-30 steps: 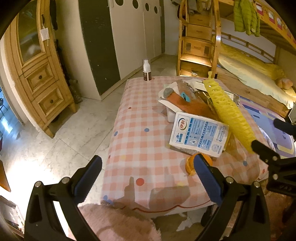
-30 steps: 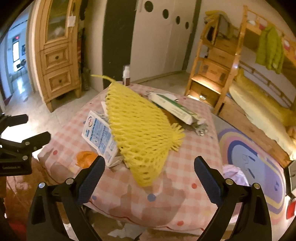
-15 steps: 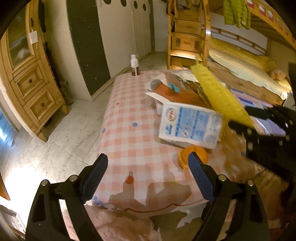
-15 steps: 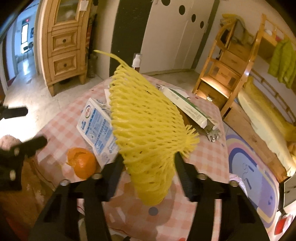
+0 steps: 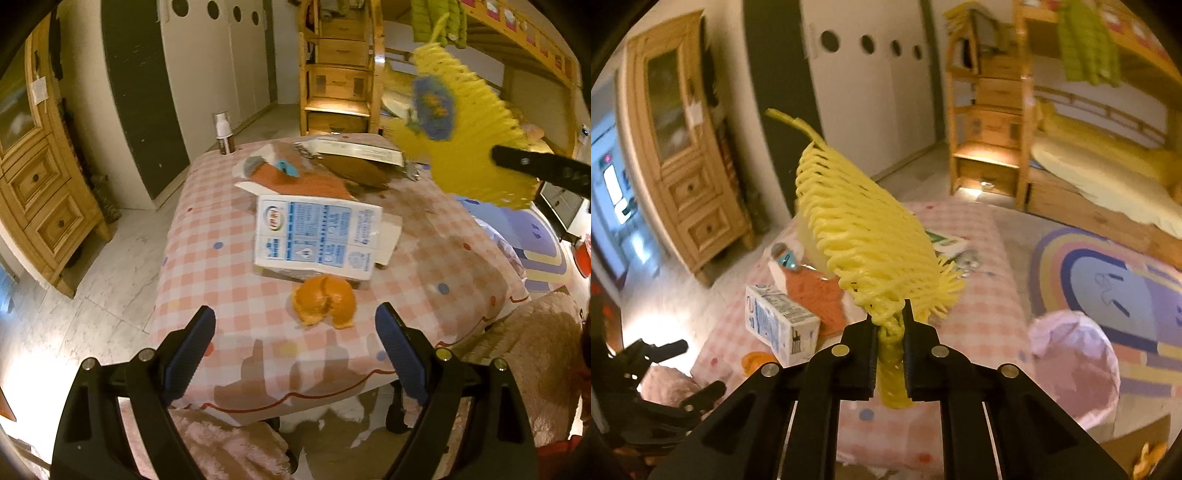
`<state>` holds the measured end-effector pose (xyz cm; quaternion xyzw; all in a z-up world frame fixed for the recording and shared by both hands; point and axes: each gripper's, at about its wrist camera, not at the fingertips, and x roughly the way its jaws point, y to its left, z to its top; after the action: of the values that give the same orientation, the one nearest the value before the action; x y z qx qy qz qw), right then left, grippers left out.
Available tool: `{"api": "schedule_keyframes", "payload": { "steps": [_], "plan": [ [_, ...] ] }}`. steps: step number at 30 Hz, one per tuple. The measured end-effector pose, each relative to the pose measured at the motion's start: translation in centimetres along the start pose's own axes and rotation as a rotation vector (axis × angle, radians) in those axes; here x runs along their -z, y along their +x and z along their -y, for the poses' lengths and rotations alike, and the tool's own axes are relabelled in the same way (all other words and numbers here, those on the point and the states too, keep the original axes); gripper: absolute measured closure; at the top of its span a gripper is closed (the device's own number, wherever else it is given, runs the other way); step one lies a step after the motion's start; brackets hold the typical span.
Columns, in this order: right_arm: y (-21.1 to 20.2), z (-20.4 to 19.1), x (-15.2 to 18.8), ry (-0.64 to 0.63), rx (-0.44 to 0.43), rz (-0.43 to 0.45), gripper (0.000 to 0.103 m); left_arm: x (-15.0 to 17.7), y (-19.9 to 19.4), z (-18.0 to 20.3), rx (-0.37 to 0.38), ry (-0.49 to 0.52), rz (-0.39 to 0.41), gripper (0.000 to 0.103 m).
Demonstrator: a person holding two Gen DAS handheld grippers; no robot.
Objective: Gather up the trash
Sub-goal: 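Grasp the yellow foam net with the right tool while the left tool grasps the orange peel, then carry net and peel to the pink wastebasket and open both tools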
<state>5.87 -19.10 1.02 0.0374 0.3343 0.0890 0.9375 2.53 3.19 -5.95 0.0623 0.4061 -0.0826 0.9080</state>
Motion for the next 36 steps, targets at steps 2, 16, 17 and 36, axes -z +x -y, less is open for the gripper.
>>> {"api": "schedule_keyframes", "payload": {
  "steps": [2, 16, 17, 36],
  "plan": [
    [-0.8, 1.2, 0.7, 0.039, 0.004, -0.005, 0.092, 0.1, 0.5, 0.6, 0.012, 0.015, -0.01, 0.022],
    [-2.9, 3.5, 3.1, 0.136, 0.007, -0.012, 0.091, 0.0, 6.4, 1.5, 0.049, 0.018, -0.078, 0.038],
    [-2.9, 3.5, 3.1, 0.136, 0.007, -0.014, 0.091, 0.0, 6.5, 1.4, 0.056, 0.013, -0.082, 0.042],
    [-7.1, 6.1, 2.6, 0.2, 0.025, 0.078, 0.091, -1.9, -3.3, 2.0, 0.138, 0.056, 0.094, 0.076]
  ]
}}
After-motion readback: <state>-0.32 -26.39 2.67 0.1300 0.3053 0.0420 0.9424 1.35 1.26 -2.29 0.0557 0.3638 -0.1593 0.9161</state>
